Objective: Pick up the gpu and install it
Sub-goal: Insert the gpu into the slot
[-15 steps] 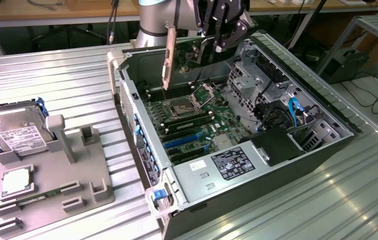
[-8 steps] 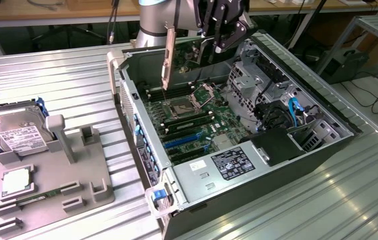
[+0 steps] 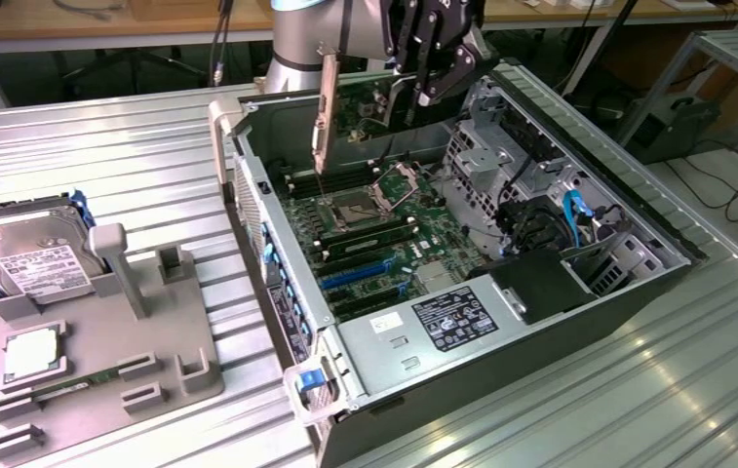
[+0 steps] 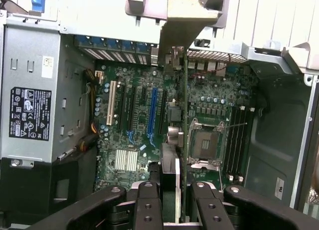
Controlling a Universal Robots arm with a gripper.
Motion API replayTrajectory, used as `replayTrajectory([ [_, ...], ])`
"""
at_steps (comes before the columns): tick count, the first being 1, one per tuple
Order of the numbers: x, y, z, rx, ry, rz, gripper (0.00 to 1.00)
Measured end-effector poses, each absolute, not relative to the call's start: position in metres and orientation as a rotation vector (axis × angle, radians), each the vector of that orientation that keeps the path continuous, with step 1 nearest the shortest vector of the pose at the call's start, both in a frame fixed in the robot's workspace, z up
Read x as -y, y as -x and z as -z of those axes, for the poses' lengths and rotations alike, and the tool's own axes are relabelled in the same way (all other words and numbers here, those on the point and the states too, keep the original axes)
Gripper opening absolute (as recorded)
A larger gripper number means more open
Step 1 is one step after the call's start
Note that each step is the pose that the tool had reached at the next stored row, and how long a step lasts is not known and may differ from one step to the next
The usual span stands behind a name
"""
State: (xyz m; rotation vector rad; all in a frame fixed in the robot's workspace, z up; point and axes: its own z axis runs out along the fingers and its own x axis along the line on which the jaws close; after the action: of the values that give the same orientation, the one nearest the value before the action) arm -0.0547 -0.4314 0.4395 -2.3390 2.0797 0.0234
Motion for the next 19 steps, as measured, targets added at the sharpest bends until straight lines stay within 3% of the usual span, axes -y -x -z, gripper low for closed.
replayTrajectory([
  [19,0.4314,0.0547,-0.4369,-2.094,2.326,-0.023,0.28],
])
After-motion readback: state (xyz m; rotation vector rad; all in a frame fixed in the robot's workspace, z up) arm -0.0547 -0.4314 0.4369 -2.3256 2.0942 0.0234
